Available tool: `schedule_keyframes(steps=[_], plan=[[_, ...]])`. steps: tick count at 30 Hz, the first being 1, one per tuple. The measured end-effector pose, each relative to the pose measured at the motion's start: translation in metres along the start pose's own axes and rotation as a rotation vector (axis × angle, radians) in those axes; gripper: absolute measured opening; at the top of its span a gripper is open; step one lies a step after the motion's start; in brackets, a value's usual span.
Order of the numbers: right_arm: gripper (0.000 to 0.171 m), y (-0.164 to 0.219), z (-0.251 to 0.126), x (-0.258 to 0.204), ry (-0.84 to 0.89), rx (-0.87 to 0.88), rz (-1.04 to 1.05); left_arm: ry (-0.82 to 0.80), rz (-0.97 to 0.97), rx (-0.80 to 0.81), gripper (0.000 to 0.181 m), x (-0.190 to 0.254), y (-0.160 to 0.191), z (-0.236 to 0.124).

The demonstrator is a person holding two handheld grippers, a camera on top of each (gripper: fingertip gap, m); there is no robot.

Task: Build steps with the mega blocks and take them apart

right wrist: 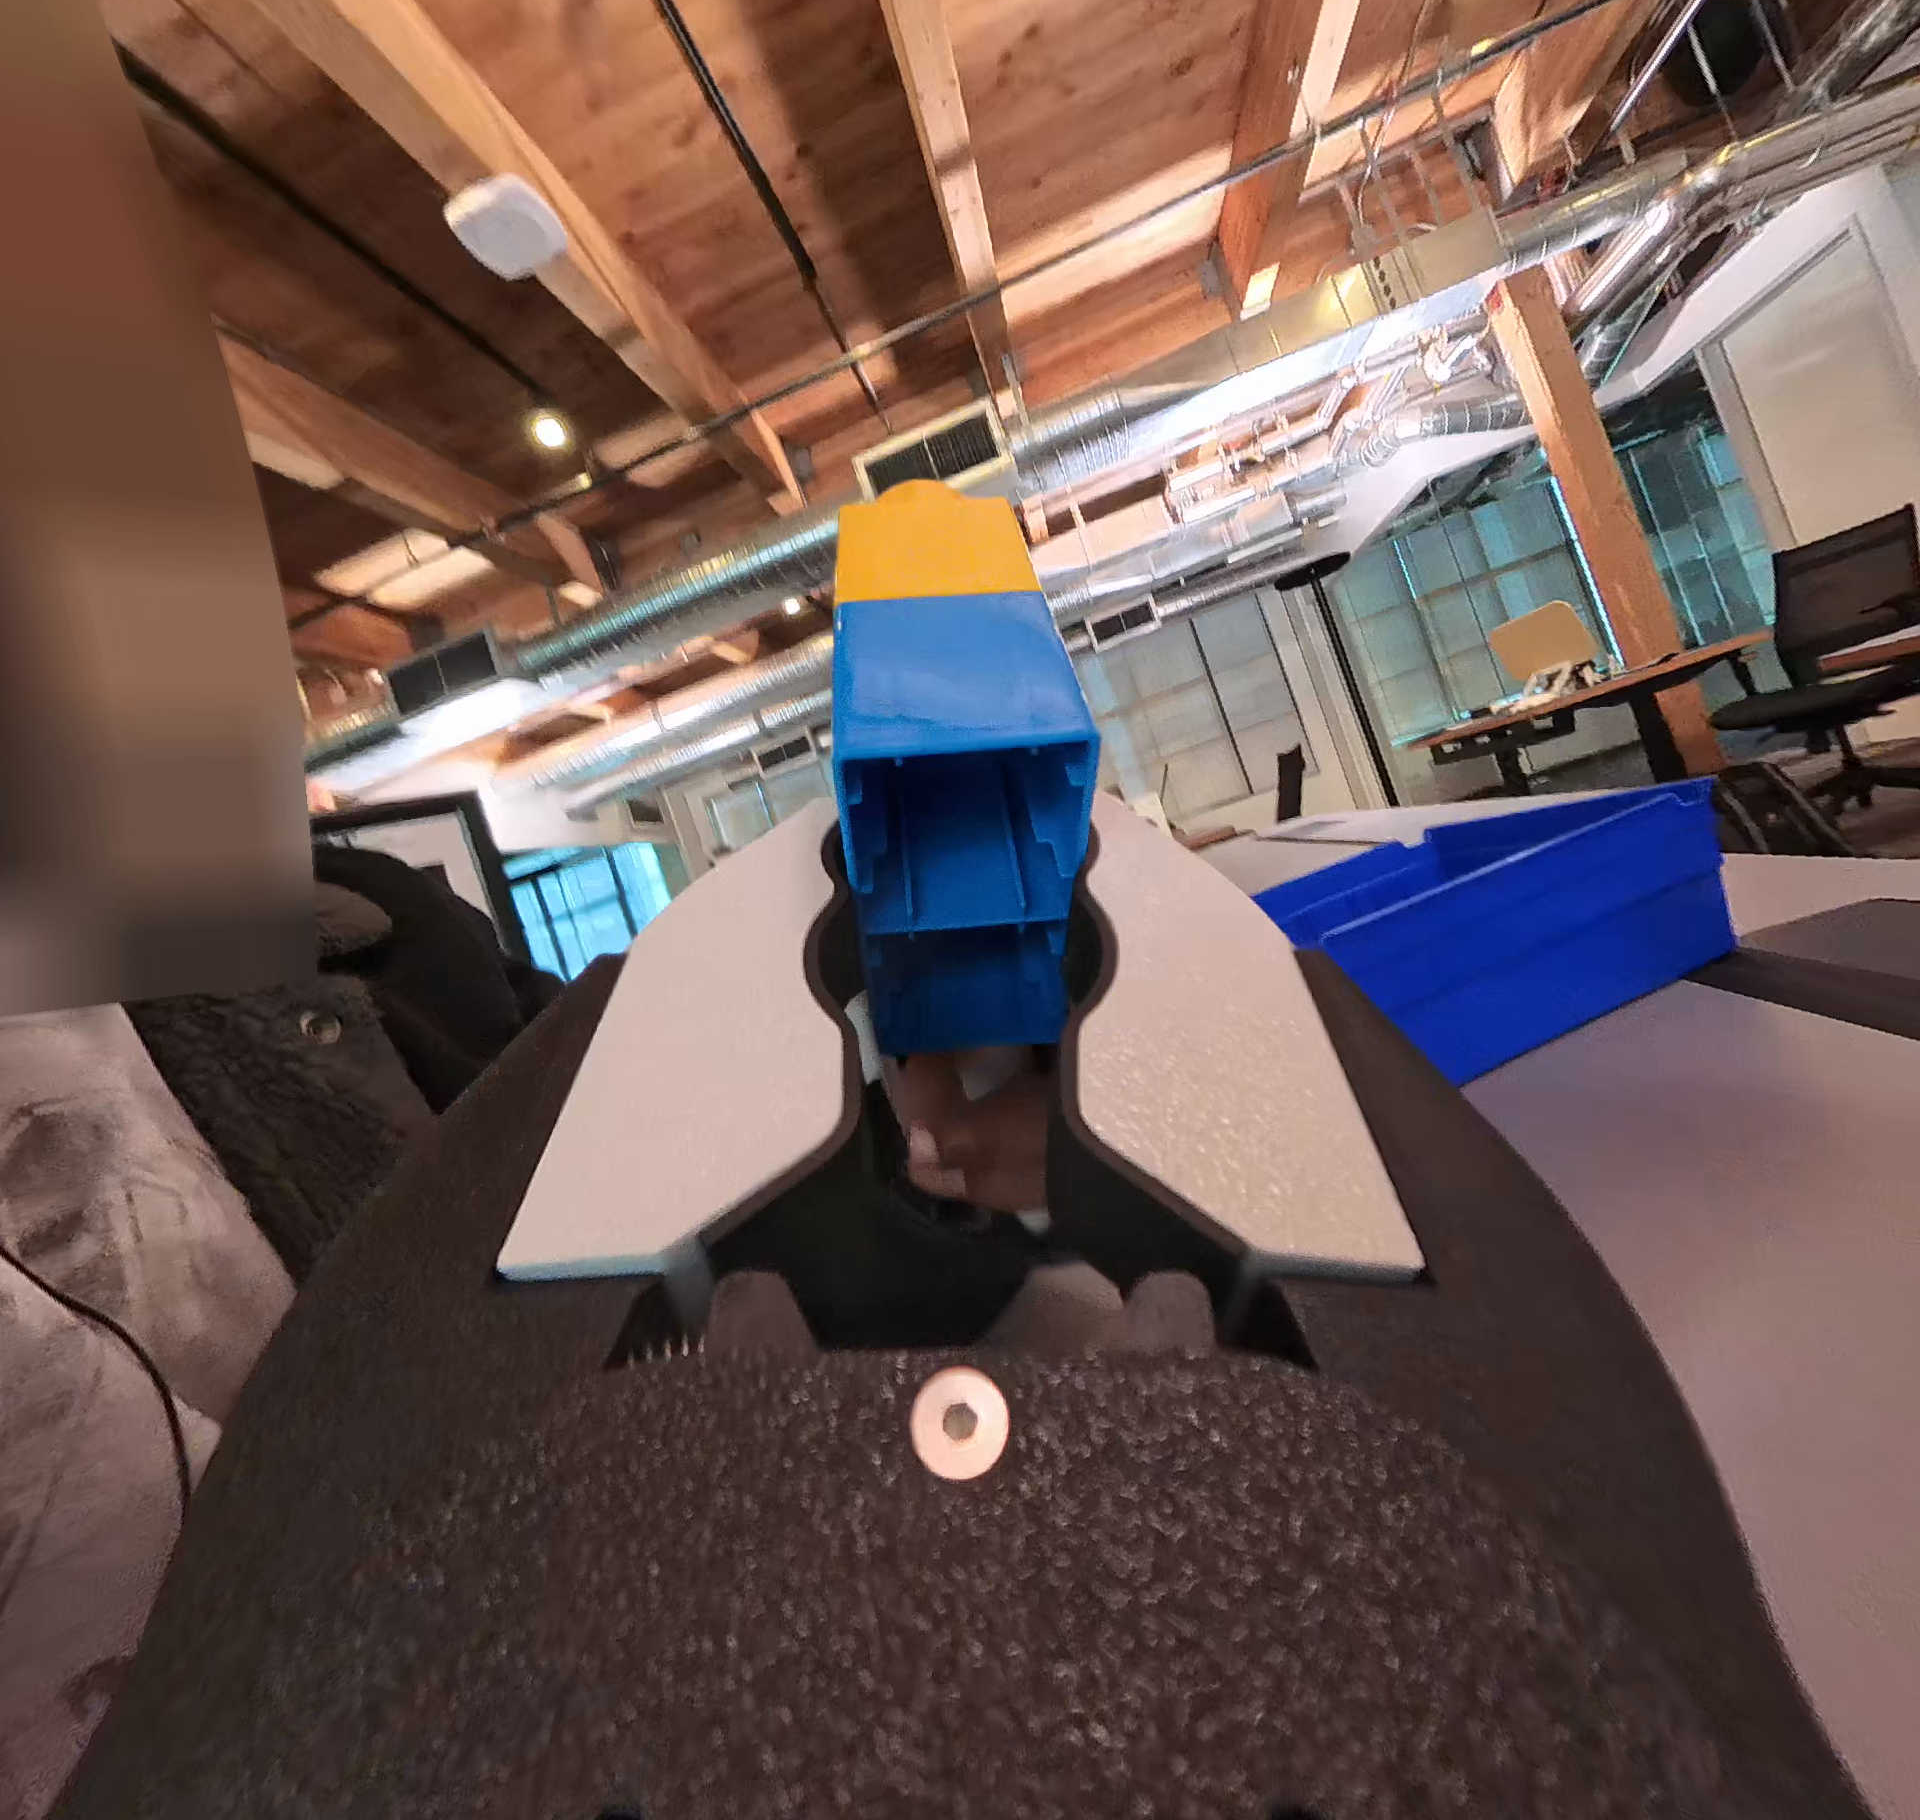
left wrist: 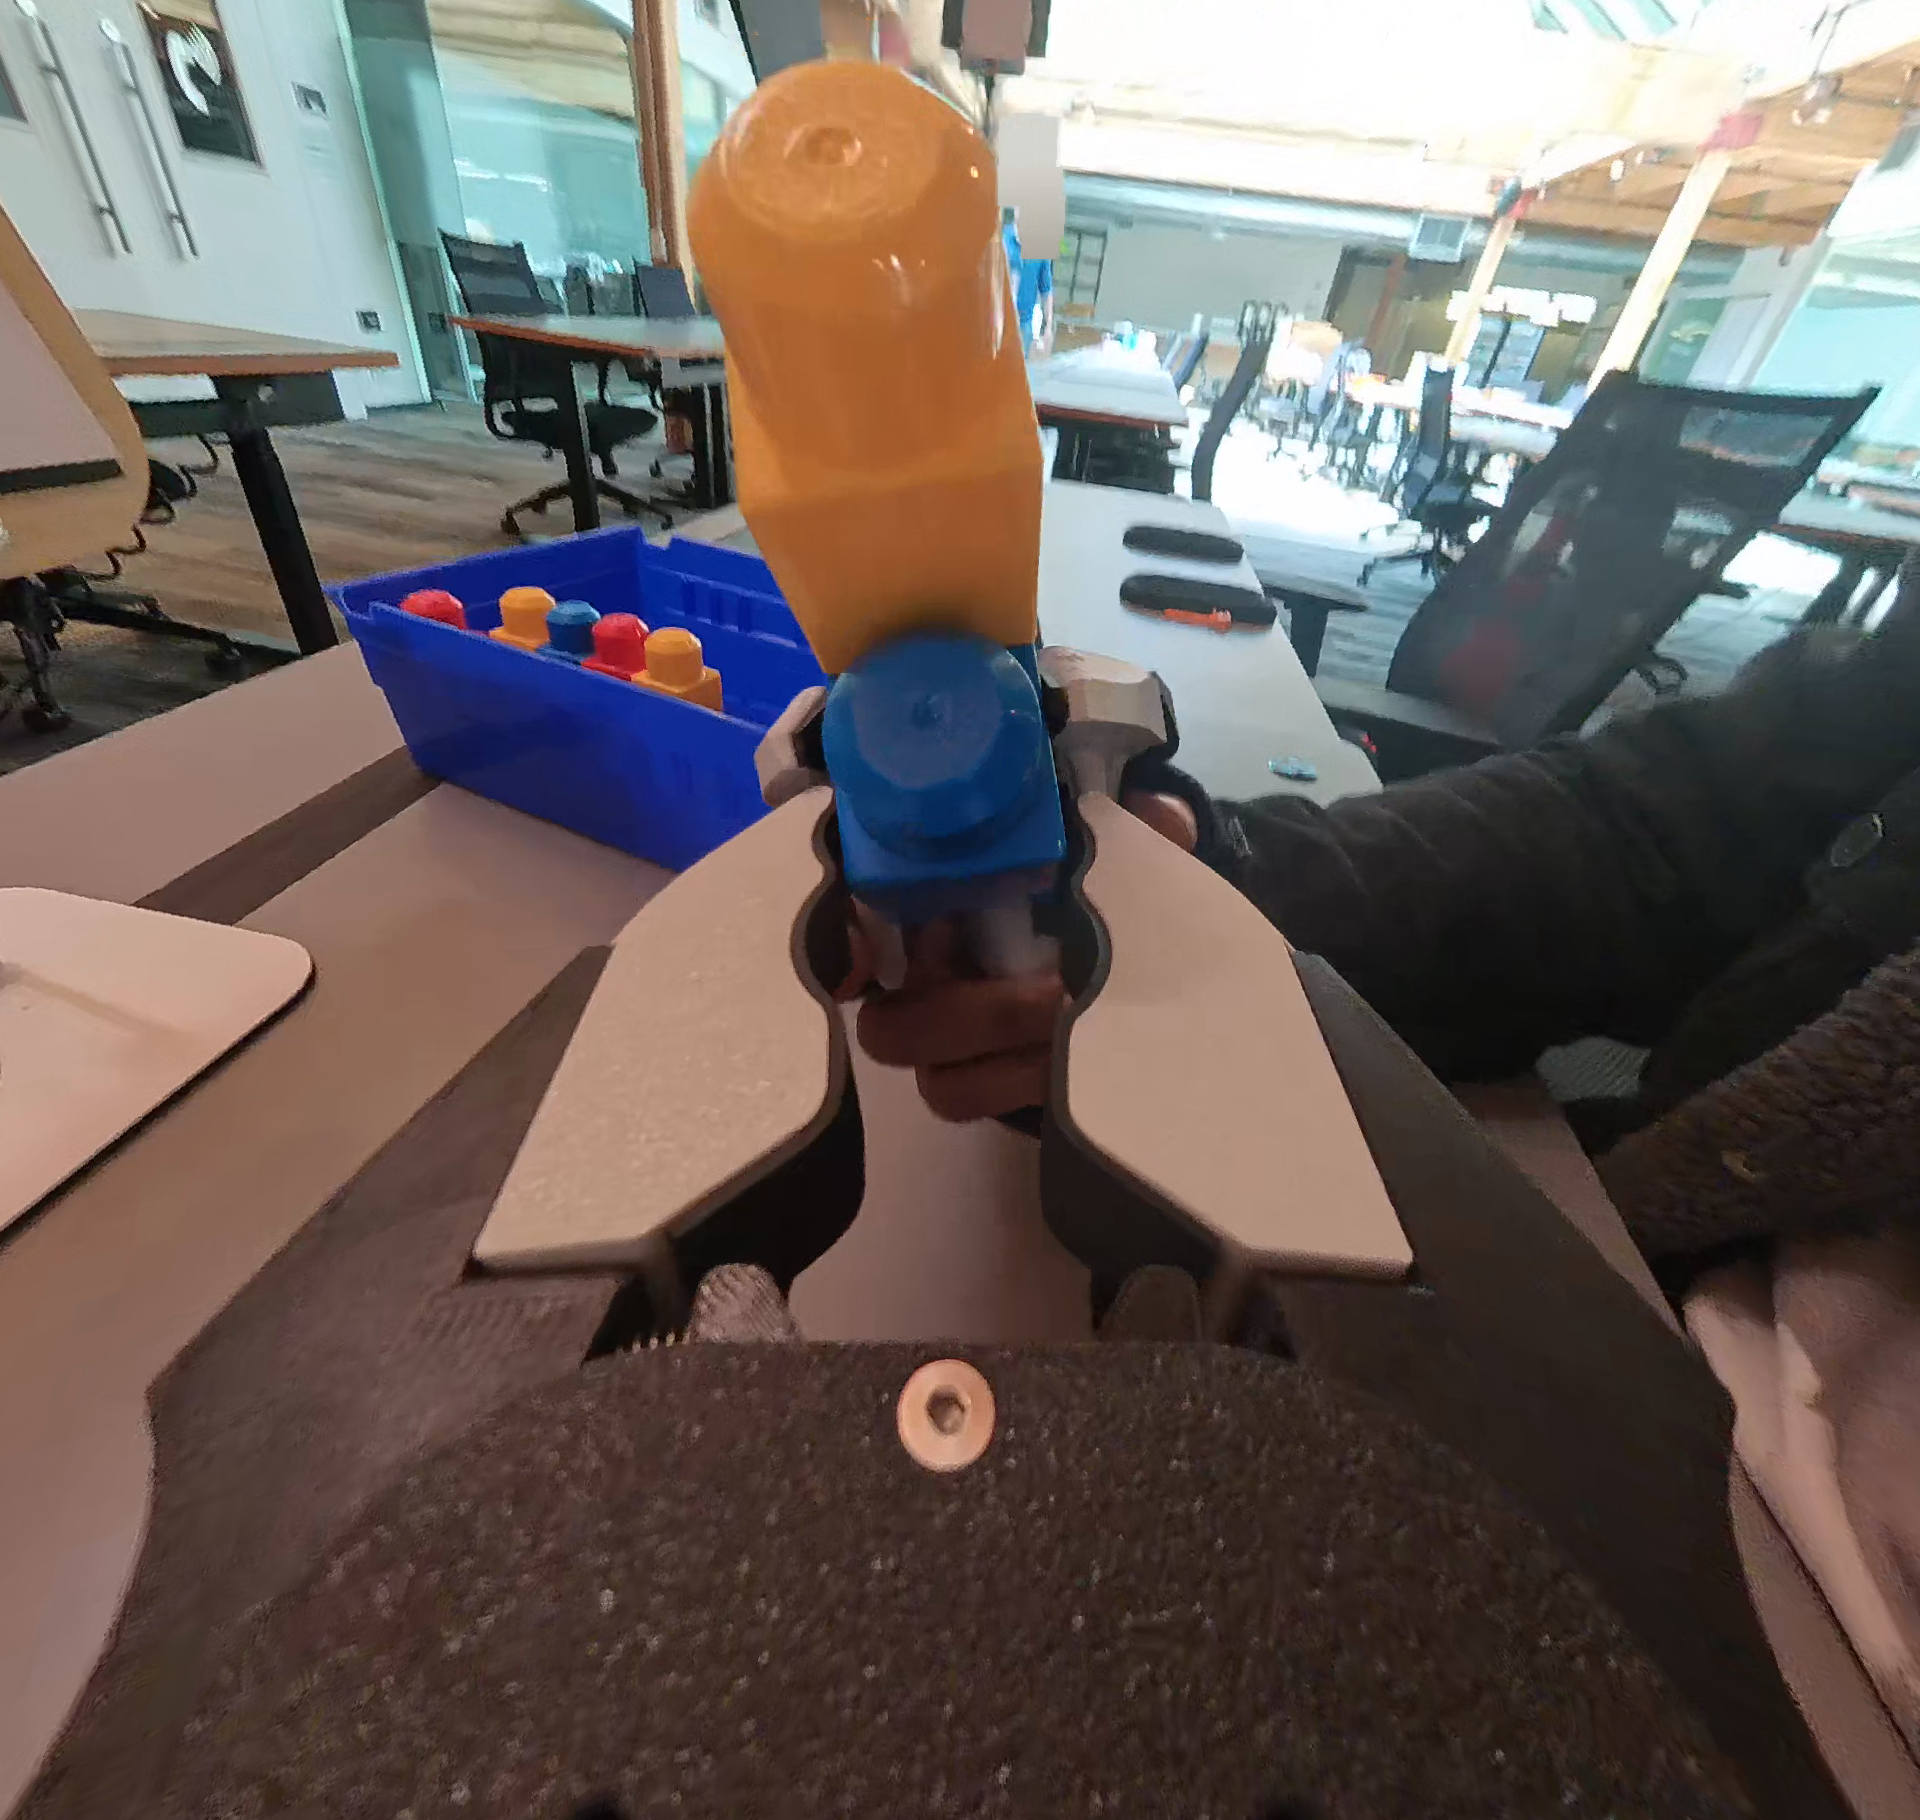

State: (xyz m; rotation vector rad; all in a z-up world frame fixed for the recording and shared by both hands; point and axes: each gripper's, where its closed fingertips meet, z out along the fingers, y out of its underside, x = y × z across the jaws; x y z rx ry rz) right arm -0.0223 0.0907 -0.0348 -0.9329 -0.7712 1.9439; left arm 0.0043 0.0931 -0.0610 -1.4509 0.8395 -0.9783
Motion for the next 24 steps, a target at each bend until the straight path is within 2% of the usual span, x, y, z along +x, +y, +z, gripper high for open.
schedule_keyframes(steps=[3, 8, 12, 18, 19, 21, 24], plan=[[0.037, 0.018, 0.001, 0.001, 0.03, -0.195, -0.125, 0.042, 0.058, -0.16, 0.038, 0.0, 0.013, -0.011], [0.036, 0.069, -0.017, 0.011, 0.092, -0.692, -0.384, 0.09, 0.207, -0.473, 0.037, -0.003, 0.055, -0.039], [0.036, 0.08, -0.019, 0.013, 0.083, -0.729, -0.355, 0.109, 0.201, -0.526, 0.038, -0.003, 0.06, -0.047], [0.034, 0.102, -0.039, 0.017, 0.085, -0.934, -0.36, 0.126, 0.213, -0.638, 0.038, 0.0, 0.075, -0.053], [0.023, 0.103, -0.046, 0.021, 0.108, -0.982, -0.38, 0.139, 0.207, -0.661, 0.038, 0.002, 0.078, -0.055], [0.027, 0.1, -0.053, 0.024, 0.128, -1.016, -0.402, 0.129, 0.217, -0.702, 0.038, 0.0, 0.085, -0.059], [0.05, 0.088, -0.055, 0.02, 0.147, -1.02, -0.379, 0.128, 0.215, -0.734, 0.038, -0.002, 0.092, -0.06]])
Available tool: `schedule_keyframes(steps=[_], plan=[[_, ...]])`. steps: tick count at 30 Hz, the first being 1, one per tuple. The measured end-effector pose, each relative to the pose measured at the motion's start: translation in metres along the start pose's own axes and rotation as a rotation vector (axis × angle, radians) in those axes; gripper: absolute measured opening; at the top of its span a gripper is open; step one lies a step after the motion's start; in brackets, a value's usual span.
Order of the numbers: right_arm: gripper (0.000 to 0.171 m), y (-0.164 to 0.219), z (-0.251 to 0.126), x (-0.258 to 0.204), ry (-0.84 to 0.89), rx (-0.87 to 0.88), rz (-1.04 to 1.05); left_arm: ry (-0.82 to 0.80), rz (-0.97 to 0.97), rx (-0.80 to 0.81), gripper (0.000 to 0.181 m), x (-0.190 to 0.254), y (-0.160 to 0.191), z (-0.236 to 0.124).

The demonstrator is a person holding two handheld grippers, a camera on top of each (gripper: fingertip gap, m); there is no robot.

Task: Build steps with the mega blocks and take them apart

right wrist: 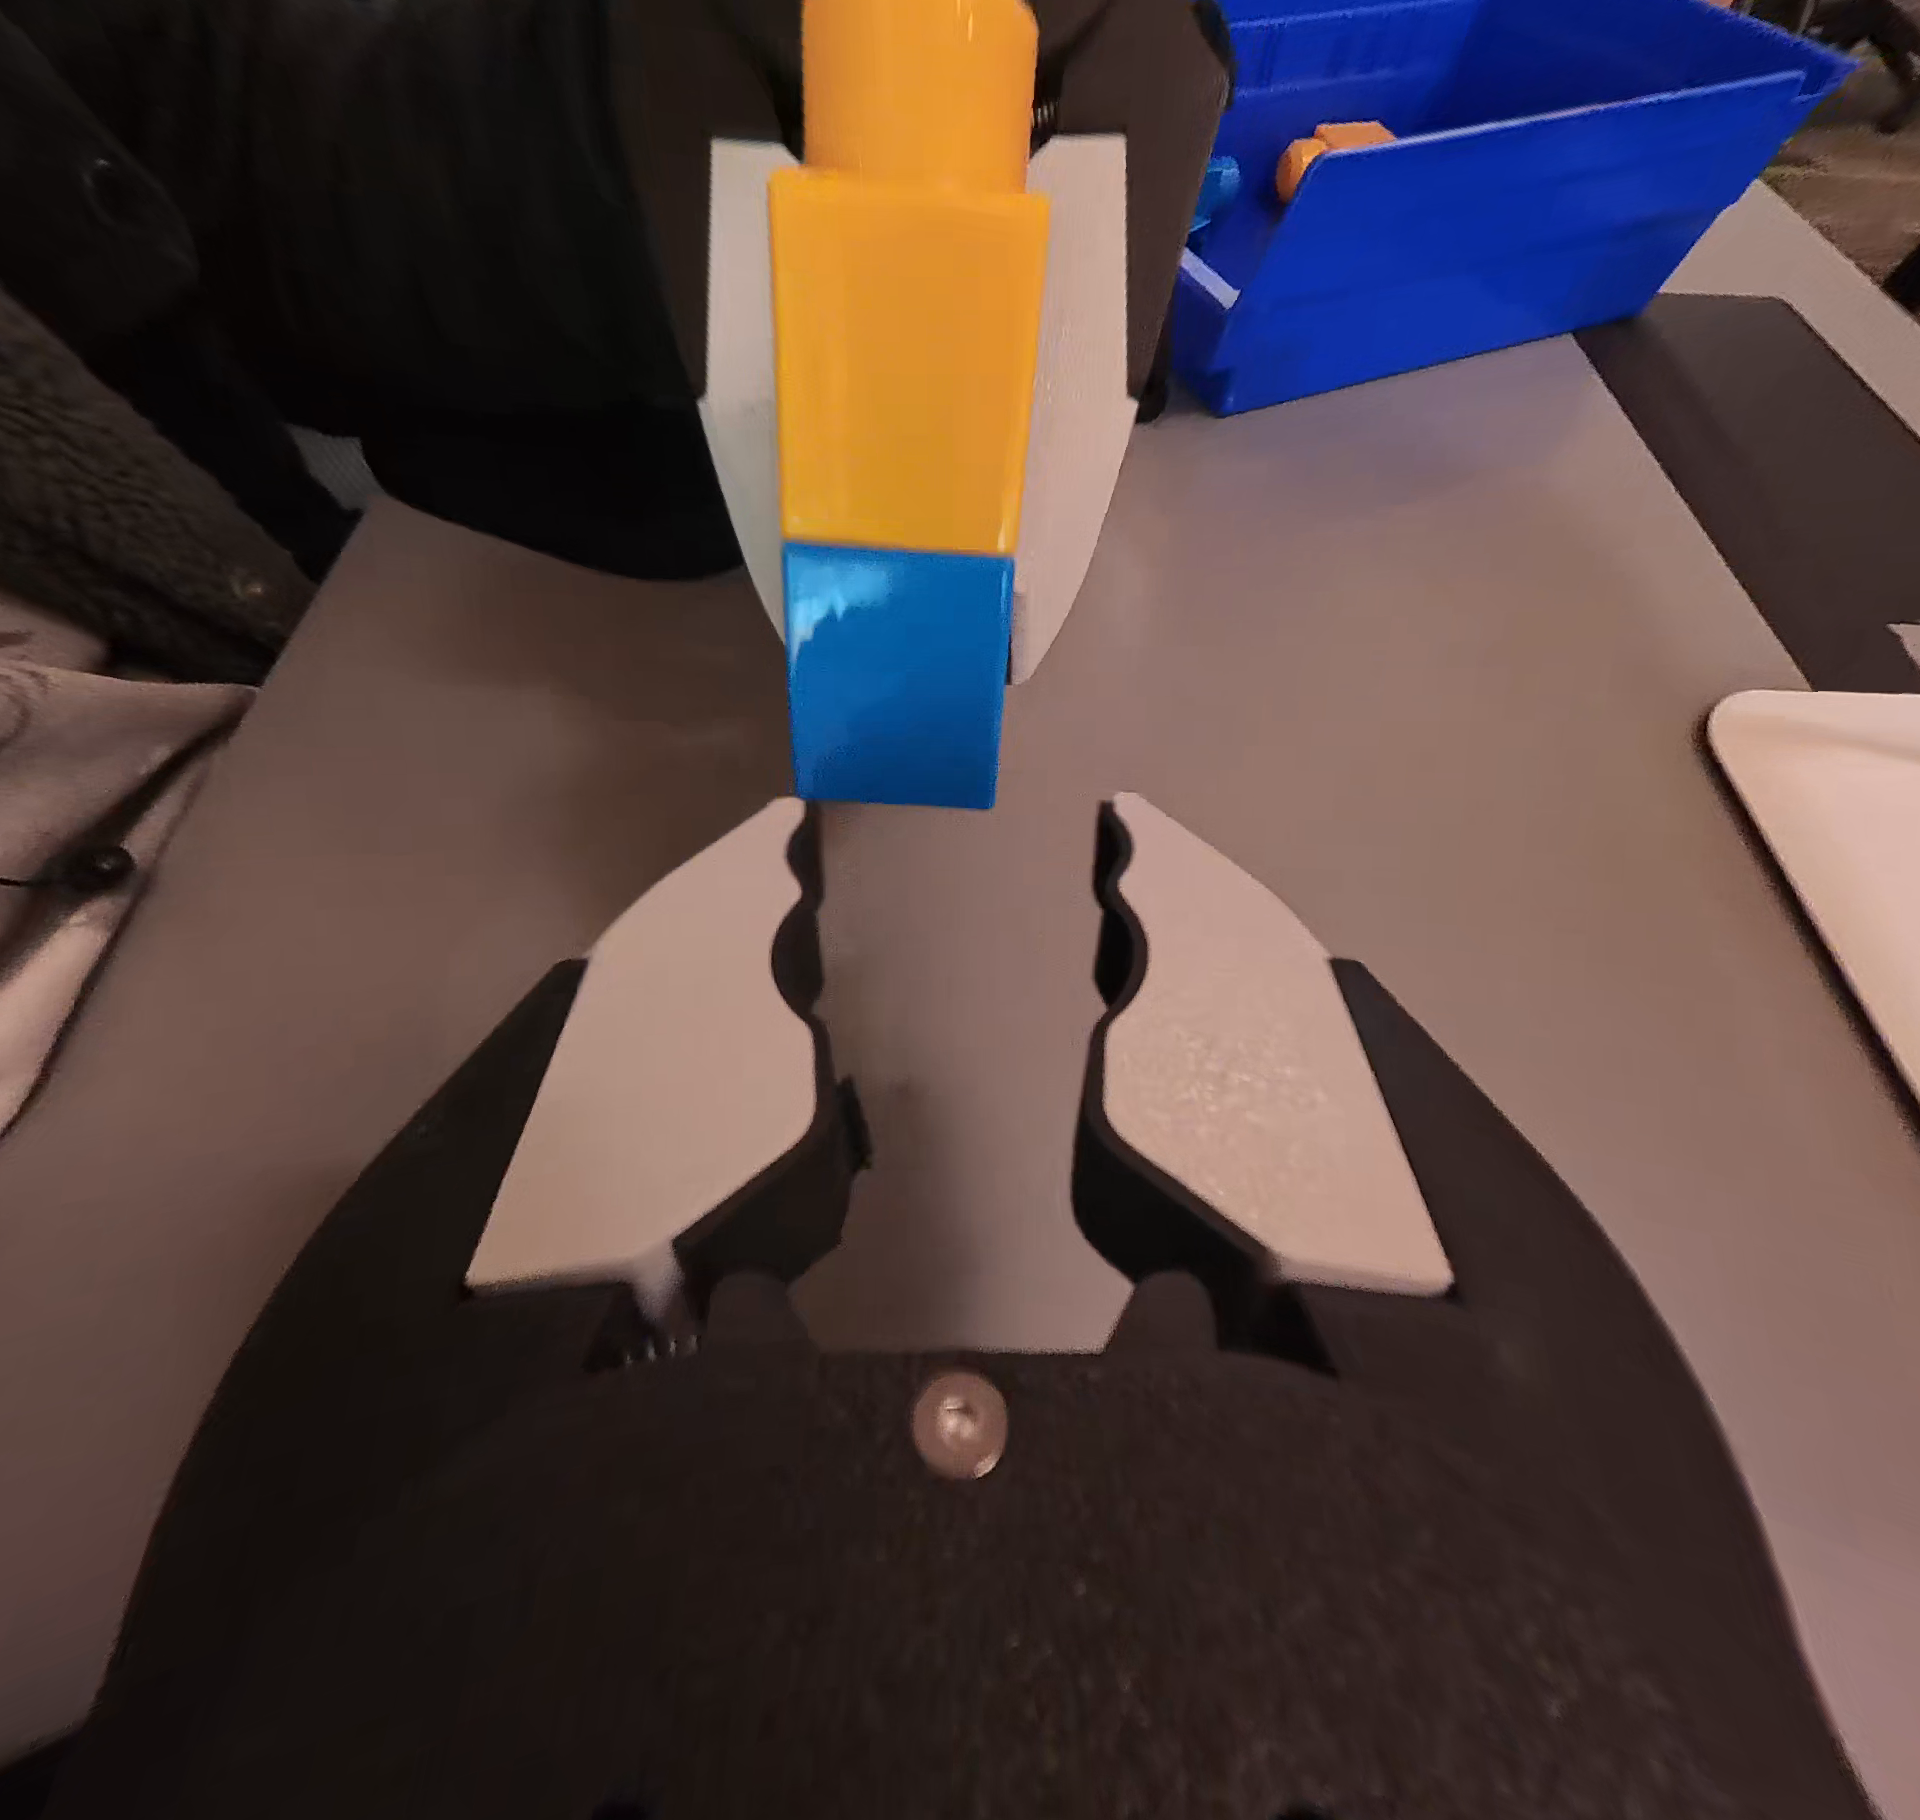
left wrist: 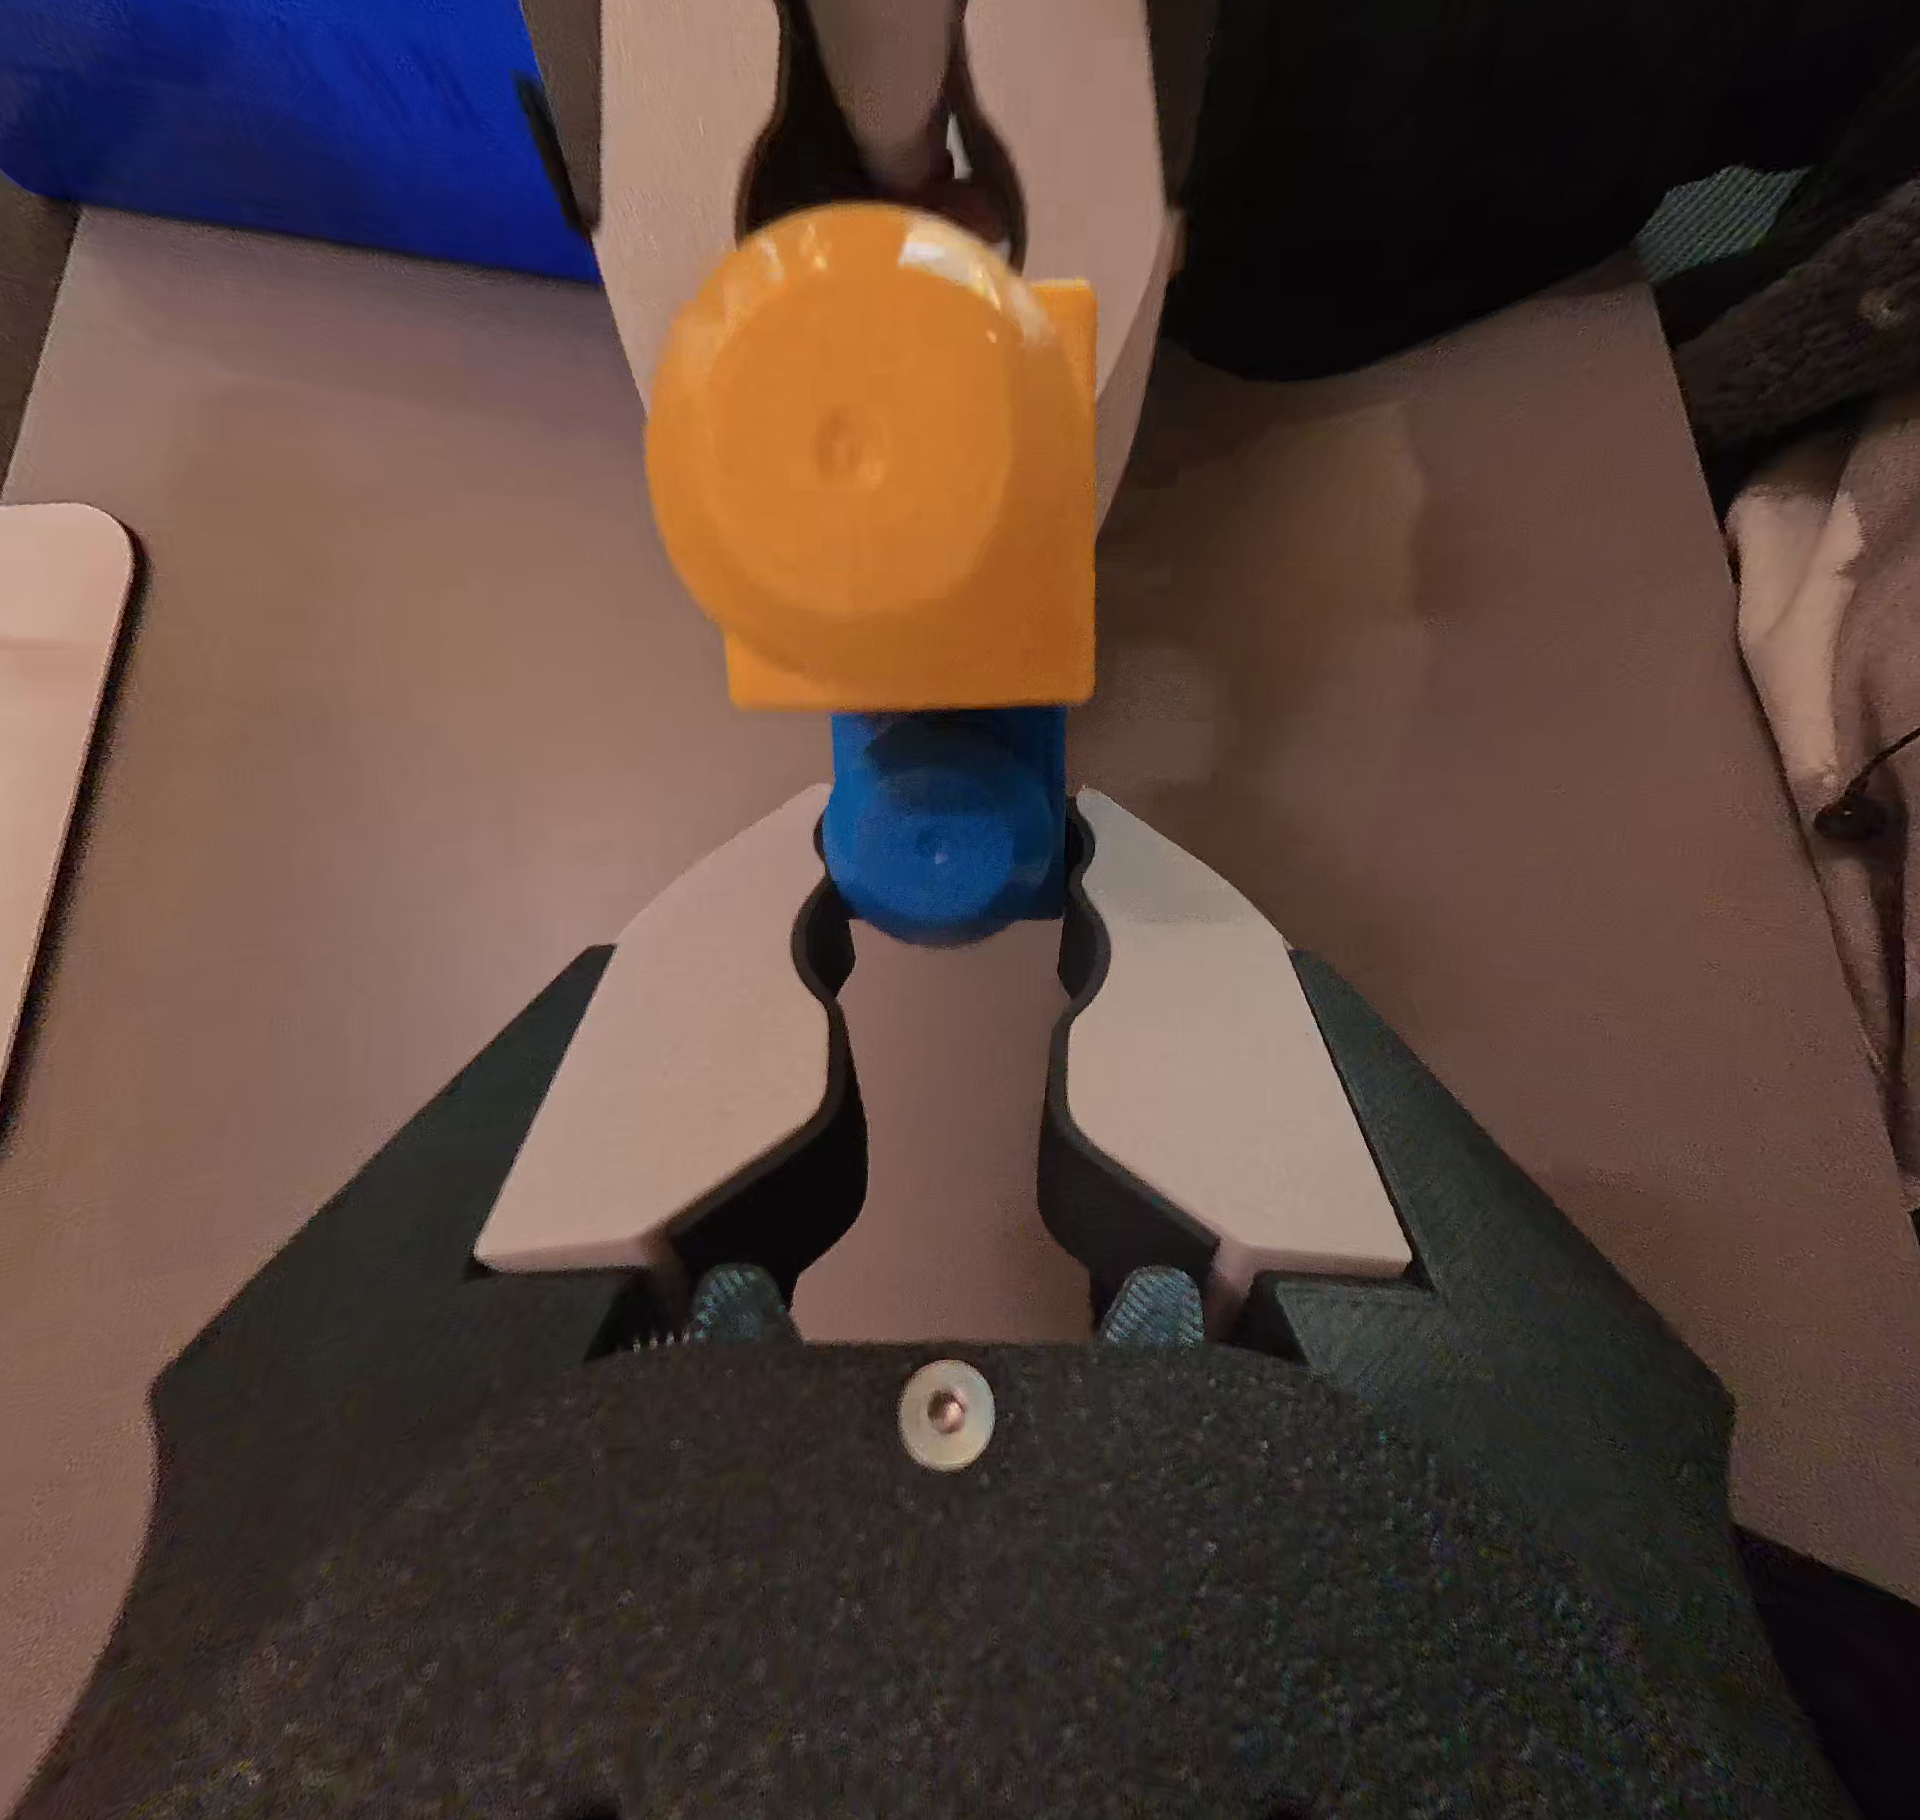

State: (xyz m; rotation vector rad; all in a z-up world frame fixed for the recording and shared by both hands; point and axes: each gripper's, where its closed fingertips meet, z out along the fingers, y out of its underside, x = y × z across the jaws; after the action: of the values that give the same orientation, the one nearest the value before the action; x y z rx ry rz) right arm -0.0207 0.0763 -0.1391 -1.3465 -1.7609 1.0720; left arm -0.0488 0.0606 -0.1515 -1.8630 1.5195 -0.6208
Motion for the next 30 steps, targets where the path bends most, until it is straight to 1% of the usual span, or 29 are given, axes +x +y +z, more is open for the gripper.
schedule_keyframes(steps=[2, 4, 8, 13, 18, 19, 20, 21, 22, 26, 27, 28, 30], plan=[[0.064, -0.002, -0.007, -0.002, 0.0, -0.01, 0.009, -0.003, -0.002, -0.028, 0.038, -0.001, 0.005, 0.002], [0.071, -0.003, -0.012, -0.003, 0.008, -0.025, 0.01, -0.002, -0.002, -0.051, 0.037, -0.001, 0.01, 0.005], [0.073, -0.019, -0.018, -0.001, 0.05, 0.017, 0.014, 0.006, 0.002, -0.089, 0.037, 0.0, 0.016, 0.012], [0.063, -0.032, -0.011, -0.006, 0.101, -0.006, -0.024, -0.001, 0.005, -0.15, 0.037, 0.0, 0.026, 0.023], [0.061, -0.024, 0.006, -0.012, 0.091, -0.074, -0.042, -0.002, 0.021, -0.213, 0.038, 0.002, 0.035, 0.033], [0.059, -0.021, 0.008, -0.012, 0.09, -0.087, -0.043, 0.0, 0.025, -0.222, 0.037, 0.003, 0.036, 0.035], [0.053, -0.018, 0.01, -0.011, 0.097, -0.1, -0.051, 0.001, 0.028, -0.23, 0.037, 0.004, 0.037, 0.036], [0.036, -0.015, 0.01, -0.01, 0.099, -0.115, -0.059, -0.001, 0.031, -0.235, 0.037, 0.004, 0.038, 0.037], [0.033, -0.013, 0.01, -0.01, 0.096, -0.124, -0.061, -0.004, 0.039, -0.239, 0.038, 0.003, 0.039, 0.037], [0.032, -0.019, 0.005, -0.01, 0.087, -0.087, -0.048, -0.006, 0.055, -0.164, 0.038, 0.002, 0.03, 0.032], [0.032, -0.023, 0.001, -0.008, 0.099, -0.072, -0.056, -0.013, 0.056, -0.123, 0.04, 0.001, 0.025, 0.029], [0.032, -0.027, -0.003, -0.006, 0.113, -0.054, -0.062, -0.012, 0.051, -0.072, 0.047, 0.001, 0.018, 0.024], [0.032, -0.039, -0.017, -0.004, 0.132, -0.015, -0.068, -0.029, 0.043, 0.023, 0.051, -0.002, 0.003, 0.014]])
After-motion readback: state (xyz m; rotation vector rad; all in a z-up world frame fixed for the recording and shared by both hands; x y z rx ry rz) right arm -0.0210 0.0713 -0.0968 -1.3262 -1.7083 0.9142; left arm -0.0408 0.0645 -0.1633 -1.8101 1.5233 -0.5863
